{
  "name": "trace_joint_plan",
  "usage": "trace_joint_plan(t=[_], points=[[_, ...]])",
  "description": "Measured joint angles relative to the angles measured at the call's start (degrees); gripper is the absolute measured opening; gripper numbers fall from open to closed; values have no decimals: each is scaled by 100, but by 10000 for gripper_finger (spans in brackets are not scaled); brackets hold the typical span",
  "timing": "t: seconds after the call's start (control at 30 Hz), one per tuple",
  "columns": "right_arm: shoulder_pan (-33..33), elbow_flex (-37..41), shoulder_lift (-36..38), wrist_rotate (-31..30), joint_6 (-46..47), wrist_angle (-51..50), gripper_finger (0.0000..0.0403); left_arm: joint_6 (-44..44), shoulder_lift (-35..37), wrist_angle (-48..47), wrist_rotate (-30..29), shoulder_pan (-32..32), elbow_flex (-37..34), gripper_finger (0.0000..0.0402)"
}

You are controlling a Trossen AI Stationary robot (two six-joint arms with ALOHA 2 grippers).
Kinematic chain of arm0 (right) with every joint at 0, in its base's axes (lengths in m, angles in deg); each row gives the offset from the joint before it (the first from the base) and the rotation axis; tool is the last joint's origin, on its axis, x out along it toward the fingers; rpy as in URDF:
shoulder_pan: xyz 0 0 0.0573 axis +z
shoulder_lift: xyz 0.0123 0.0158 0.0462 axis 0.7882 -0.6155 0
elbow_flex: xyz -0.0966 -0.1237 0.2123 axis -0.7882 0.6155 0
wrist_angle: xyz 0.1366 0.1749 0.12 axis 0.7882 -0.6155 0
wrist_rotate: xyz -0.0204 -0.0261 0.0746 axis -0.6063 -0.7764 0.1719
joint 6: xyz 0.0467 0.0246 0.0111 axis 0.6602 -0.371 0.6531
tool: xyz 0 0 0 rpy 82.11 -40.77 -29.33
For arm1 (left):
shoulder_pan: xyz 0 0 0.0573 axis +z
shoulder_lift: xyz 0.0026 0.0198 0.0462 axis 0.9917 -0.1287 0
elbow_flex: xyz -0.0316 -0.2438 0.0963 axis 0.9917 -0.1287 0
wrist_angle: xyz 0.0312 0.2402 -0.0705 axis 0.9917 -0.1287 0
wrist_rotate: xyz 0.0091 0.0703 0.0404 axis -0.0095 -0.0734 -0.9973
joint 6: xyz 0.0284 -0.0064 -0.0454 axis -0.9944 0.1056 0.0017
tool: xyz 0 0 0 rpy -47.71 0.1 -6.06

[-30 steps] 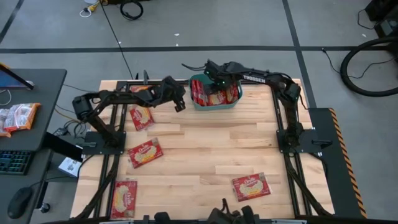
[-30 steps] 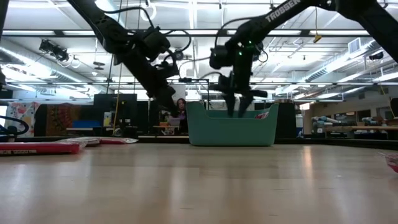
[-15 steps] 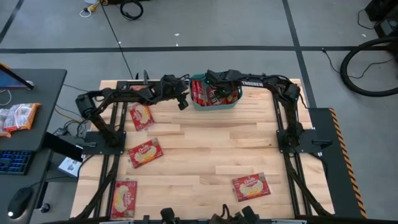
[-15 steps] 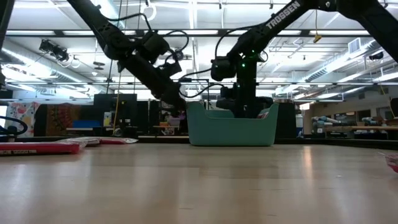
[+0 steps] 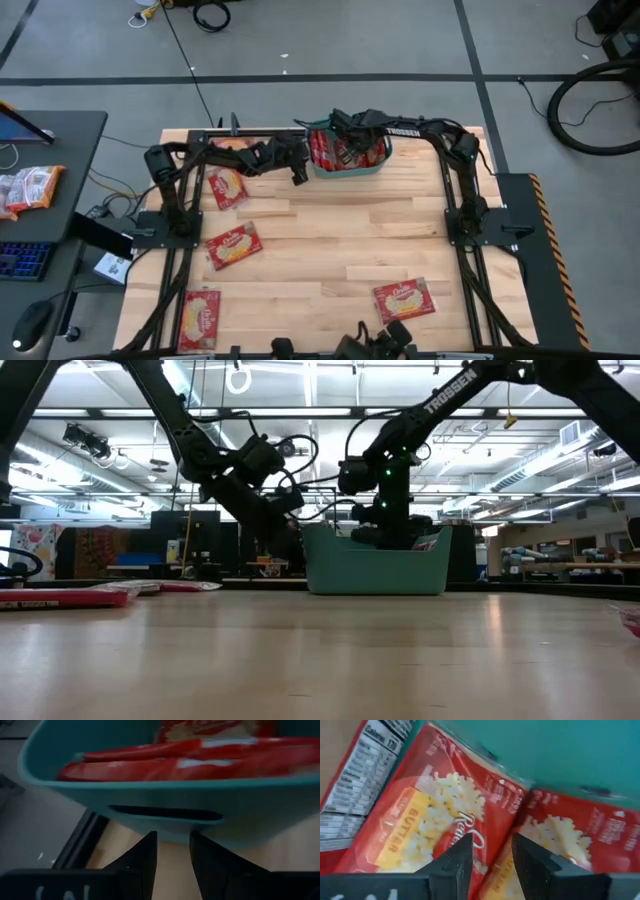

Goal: Sort popcorn bags into baskets
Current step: Adjust the popcorn bag in the bin

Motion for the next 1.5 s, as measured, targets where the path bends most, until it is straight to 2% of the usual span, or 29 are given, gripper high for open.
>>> trace_joint_plan(t=[0.27, 0.53, 0.63, 0.73, 0.8, 1.07, 1.3, 1.5], points=[[-139, 53, -185, 184, -101, -224, 124, 0, 46, -131, -120, -261, 0, 121], [-228, 421, -283, 457, -61, 118, 109, 3, 46, -214, -311, -257, 0, 121], [-210, 482, -279, 487, 16, 196, 81, 3, 48, -300, -311, -236, 0, 121], [-182, 433, -290, 585, 11, 191, 30, 2, 50, -289, -308, -217, 0, 121], [-173, 356, -297, 691, -7, 155, 10, 3, 50, -289, -312, -206, 0, 121], [-109, -519, -369, 905, 99, -778, 5, 4, 52, -287, -290, -198, 0, 121], [-13, -1147, -347, 1105, 204, -907, 4, 3, 52, -302, -289, -215, 0, 121], [8, -1140, -344, 606, 403, -1168, 22, -245, 52, -490, -291, -215, 0, 121]])
